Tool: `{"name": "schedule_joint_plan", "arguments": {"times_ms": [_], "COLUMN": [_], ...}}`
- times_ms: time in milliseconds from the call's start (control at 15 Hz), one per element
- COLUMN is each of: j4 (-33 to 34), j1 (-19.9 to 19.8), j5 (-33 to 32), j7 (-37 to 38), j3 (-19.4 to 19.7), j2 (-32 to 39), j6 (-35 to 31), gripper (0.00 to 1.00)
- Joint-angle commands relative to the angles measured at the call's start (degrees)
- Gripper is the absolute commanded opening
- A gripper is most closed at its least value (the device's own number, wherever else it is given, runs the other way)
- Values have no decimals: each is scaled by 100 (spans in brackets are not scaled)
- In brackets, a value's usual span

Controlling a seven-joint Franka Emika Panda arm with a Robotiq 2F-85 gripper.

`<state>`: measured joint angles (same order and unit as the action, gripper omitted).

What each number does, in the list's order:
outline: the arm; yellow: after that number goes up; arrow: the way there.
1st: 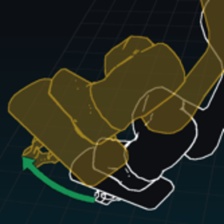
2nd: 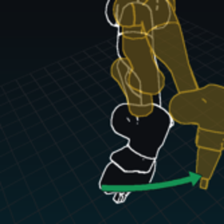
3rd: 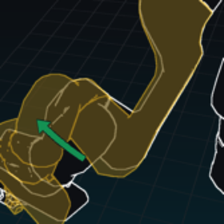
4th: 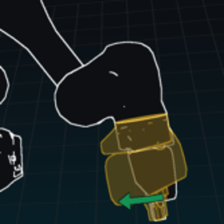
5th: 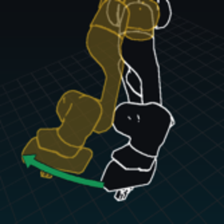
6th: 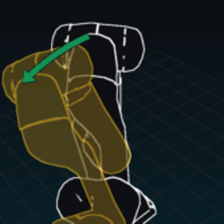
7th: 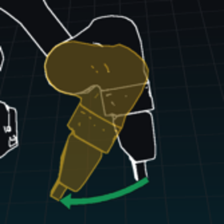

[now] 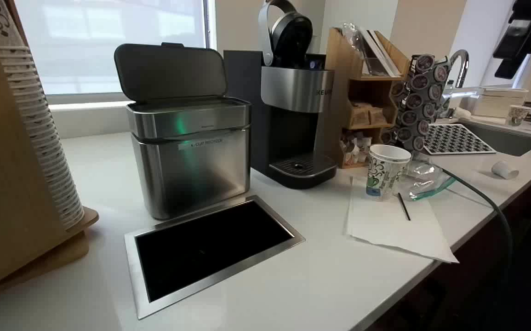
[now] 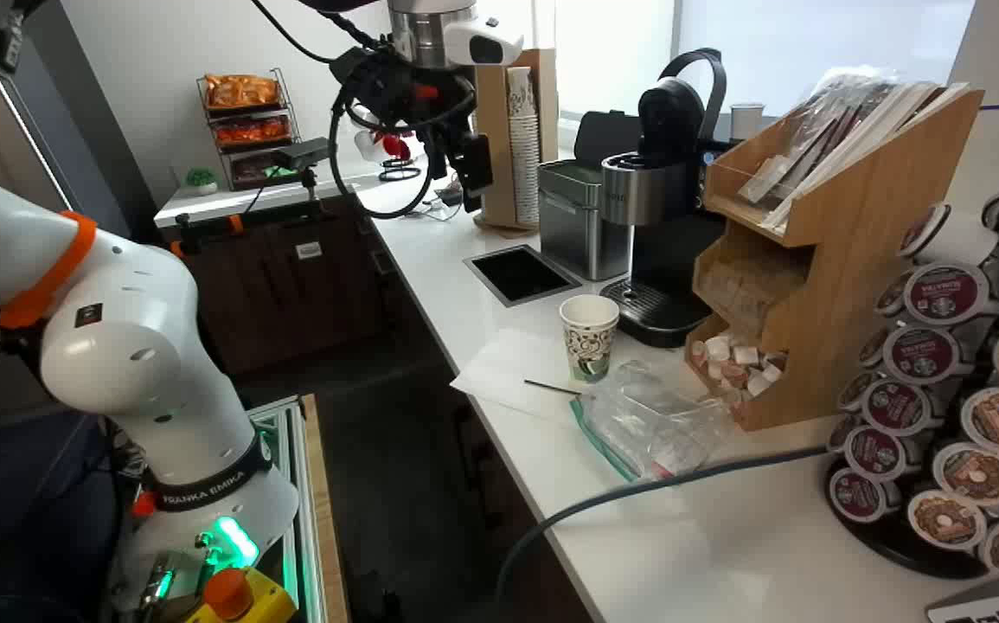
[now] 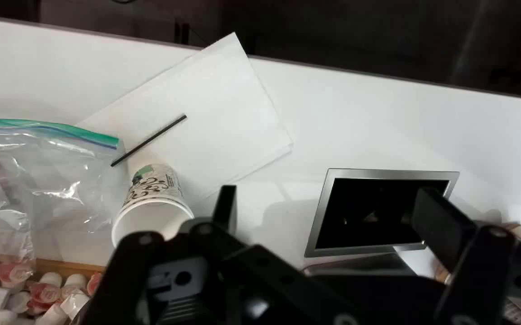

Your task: Put the black straw from the napkin in the stacked coffee cups on the napkin.

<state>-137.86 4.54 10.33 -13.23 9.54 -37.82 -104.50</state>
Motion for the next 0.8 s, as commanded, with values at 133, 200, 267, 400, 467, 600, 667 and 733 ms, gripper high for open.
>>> {"name": "schedule_joint_plan", "arguments": {"times_ms": [133,200,267,400,467,600,667,733], "j4": [20,20,20,26,7,-163,-236,-341], "j1": [-128,-128,-128,-259,-356,-608,-703,-781], "j5": [64,64,64,-64,-101,-213,-234,-223], "j7": [-62,-62,-62,260,509,1119,1380,1666], "j3": [-95,-95,-95,-218,-292,-507,-598,-707], "j2": [19,20,20,40,53,22,28,40], "j6": [31,31,31,80,71,-137,-226,-361], "gripper": [100,100,100,100,100,100,100,100]}}
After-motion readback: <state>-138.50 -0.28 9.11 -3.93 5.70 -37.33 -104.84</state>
